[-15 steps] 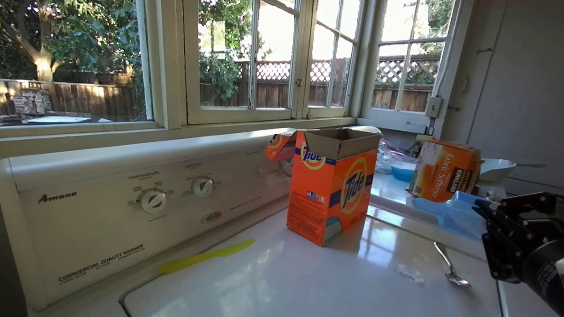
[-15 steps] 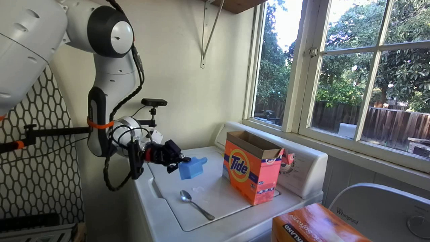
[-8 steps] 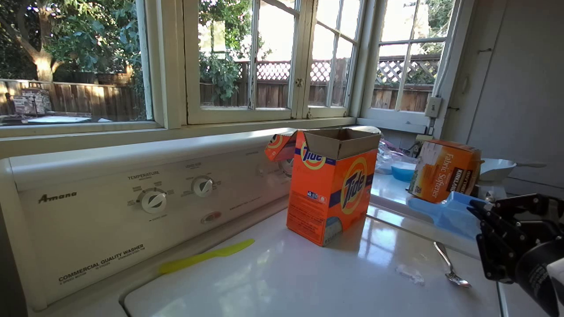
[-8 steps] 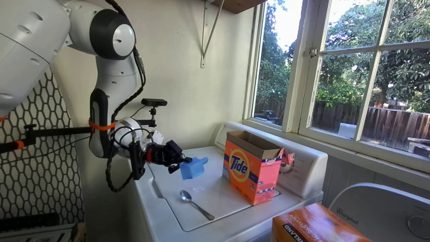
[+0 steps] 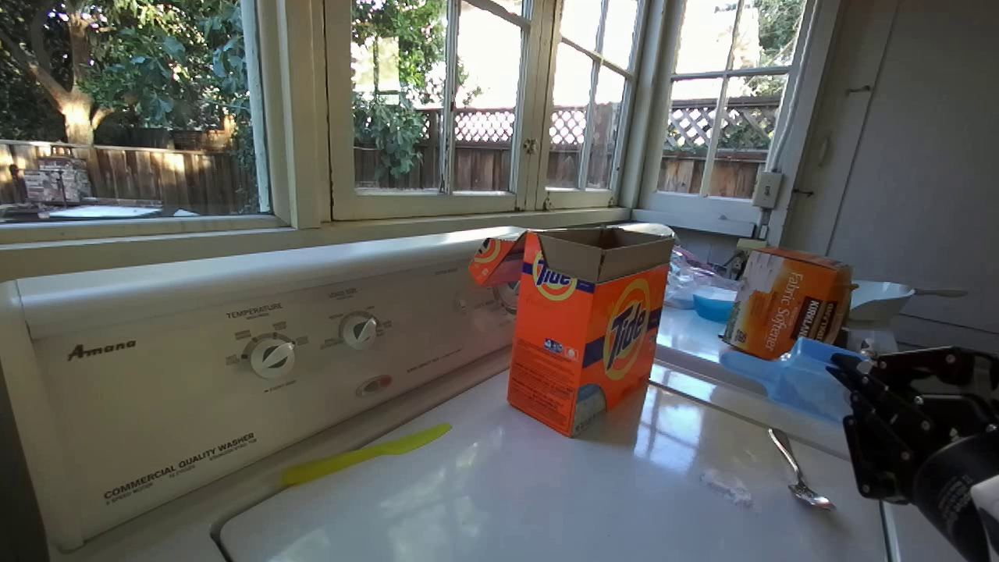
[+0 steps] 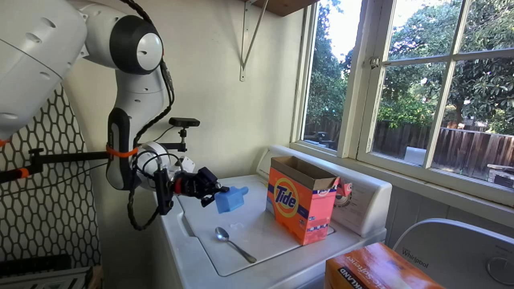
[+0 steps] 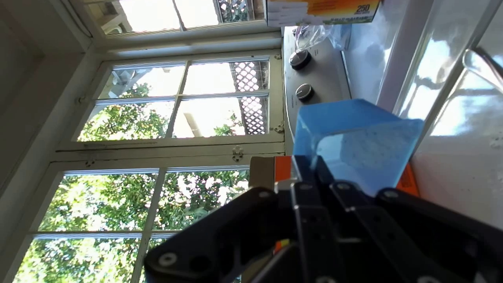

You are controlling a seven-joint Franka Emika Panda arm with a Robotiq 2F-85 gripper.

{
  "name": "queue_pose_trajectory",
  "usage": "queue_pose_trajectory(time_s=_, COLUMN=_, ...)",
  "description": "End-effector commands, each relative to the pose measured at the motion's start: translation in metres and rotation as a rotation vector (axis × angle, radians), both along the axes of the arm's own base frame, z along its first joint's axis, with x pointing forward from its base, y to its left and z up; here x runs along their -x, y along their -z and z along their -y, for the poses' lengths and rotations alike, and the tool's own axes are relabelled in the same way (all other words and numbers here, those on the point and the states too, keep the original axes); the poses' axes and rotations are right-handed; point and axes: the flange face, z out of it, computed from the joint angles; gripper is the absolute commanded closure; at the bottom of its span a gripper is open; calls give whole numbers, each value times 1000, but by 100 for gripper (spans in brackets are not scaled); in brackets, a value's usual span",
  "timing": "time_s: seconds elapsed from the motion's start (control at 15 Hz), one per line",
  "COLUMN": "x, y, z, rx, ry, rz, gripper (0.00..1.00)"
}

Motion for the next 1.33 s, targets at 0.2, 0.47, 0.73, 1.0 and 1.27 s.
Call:
queue_pose_trajectory(time_s=0.2, x=1, y=5, z=-4, rx=50, ry=-14, rz=16, gripper=99)
queue_pose_trajectory(time_s=0.47, x=0, y=3, z=-2, rx=73, ry=-6, rz=27, gripper=99)
queue_pose_trajectory(time_s=0.73, x=0, y=2, z=-2, rx=78, ry=-4, rz=26, gripper=99)
queue_pose_trajectory(time_s=1.0, x=-1, y=3, z=-2, rx=78, ry=-4, rz=26, gripper=99)
queue_pose_trajectory(time_s=1.27, x=-1, y=3, z=-2, rx=80, ry=-3, rz=28, gripper=99)
